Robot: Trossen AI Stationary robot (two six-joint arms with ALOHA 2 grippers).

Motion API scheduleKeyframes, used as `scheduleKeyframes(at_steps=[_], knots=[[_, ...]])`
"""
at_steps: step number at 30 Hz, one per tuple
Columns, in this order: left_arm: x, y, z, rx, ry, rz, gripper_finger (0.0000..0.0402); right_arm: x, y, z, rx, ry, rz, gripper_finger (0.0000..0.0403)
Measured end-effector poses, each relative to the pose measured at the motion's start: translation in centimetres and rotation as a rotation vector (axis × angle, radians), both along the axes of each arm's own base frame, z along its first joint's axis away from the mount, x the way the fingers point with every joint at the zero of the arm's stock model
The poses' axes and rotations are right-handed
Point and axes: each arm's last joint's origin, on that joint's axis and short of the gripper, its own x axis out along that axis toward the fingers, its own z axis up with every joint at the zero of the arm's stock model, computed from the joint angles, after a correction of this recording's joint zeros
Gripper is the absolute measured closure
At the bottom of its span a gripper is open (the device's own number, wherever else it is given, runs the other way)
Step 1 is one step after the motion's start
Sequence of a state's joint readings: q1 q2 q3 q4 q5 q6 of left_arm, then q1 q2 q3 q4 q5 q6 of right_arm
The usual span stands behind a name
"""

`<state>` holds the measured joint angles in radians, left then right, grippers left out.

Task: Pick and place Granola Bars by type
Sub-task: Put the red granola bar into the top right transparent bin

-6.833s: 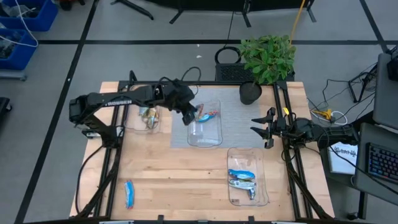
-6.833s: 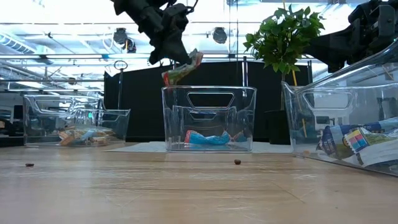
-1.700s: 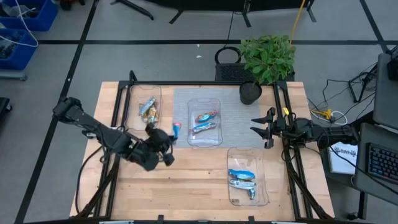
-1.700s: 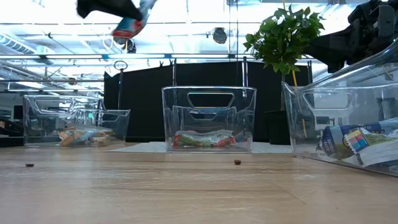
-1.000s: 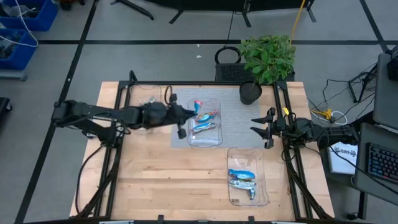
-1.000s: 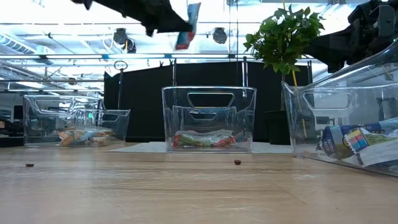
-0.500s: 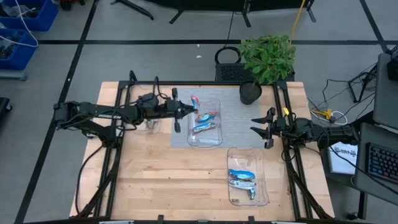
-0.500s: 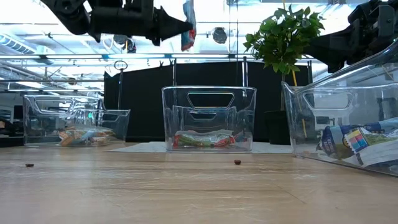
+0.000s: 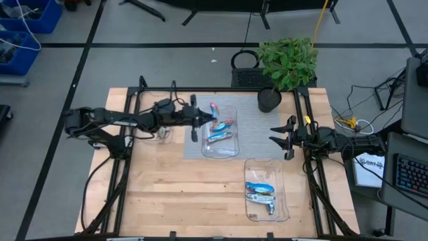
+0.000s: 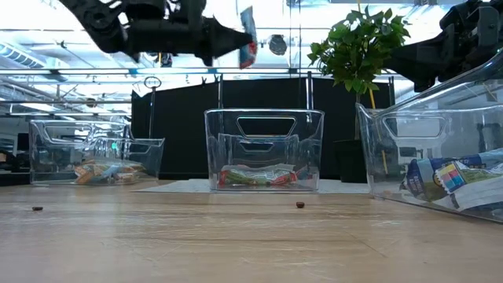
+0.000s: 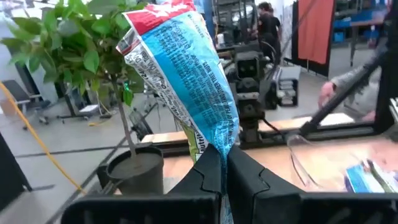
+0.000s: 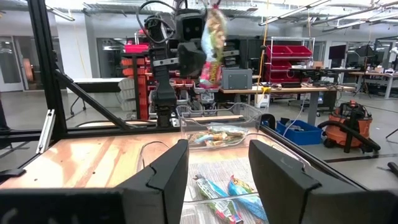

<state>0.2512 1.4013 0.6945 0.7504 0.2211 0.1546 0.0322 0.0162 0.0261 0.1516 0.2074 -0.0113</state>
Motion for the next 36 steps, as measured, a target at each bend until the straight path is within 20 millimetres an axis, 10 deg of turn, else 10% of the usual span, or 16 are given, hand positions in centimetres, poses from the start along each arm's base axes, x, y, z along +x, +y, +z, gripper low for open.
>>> scheduleKeyframes(at_steps=[18,36], knots=[[11.4,2.3,-0.9,-0.225,0.749,0.054,0.0394,0.0,0.0,0.0,0.000,0.000,0.000,0.0243],[9.5,-1.2,-3.1,-0.353,1.163,-0.068,0.0394,0.0,0.0,0.0,0.000,0.000,0.000,0.0243]])
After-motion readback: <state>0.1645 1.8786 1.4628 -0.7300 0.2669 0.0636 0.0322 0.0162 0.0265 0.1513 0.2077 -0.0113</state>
